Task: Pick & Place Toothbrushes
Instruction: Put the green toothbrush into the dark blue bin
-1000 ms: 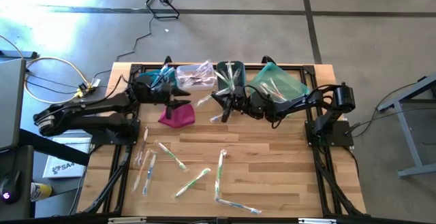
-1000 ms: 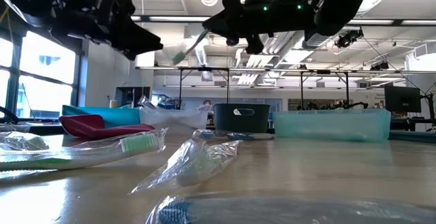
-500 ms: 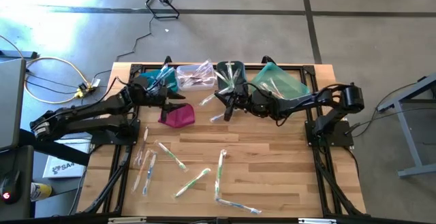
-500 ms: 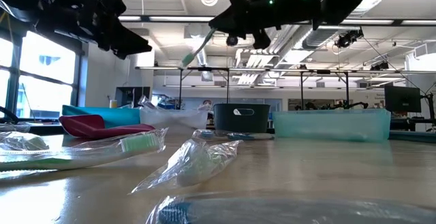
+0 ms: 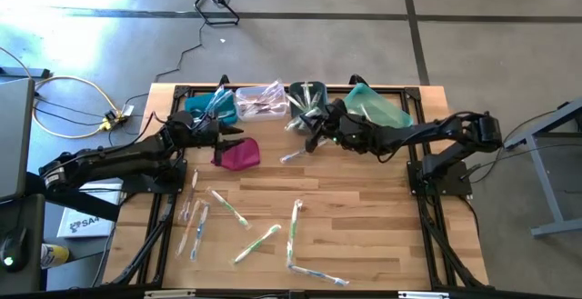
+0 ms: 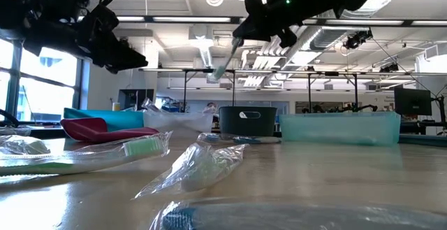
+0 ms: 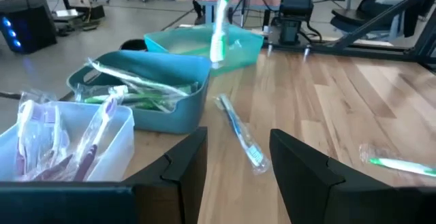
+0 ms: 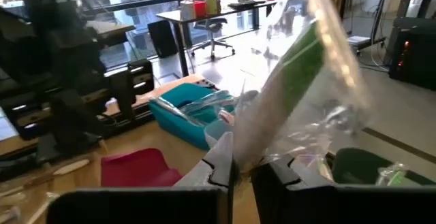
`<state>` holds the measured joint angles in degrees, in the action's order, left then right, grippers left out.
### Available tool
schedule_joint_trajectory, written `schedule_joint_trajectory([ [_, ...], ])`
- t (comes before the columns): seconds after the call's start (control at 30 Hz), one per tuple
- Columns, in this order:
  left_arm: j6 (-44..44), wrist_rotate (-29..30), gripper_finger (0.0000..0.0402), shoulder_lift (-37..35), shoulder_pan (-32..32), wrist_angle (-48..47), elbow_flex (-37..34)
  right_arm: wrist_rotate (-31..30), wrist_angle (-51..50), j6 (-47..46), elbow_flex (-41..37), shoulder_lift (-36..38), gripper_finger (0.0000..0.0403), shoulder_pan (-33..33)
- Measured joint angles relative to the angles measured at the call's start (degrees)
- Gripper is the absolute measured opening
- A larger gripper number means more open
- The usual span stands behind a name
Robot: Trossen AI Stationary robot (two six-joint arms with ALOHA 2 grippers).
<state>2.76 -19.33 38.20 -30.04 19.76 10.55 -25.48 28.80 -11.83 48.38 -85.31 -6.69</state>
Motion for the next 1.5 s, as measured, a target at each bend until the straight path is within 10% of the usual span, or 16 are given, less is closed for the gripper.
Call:
schedule_joint_trajectory([
  [1.5,-0.04,-0.13,0.0155,-0.01,0.04,0.16,0.04,19.97,-9.23,-12.57,0.0,-7.99,0.0021,-19.99],
])
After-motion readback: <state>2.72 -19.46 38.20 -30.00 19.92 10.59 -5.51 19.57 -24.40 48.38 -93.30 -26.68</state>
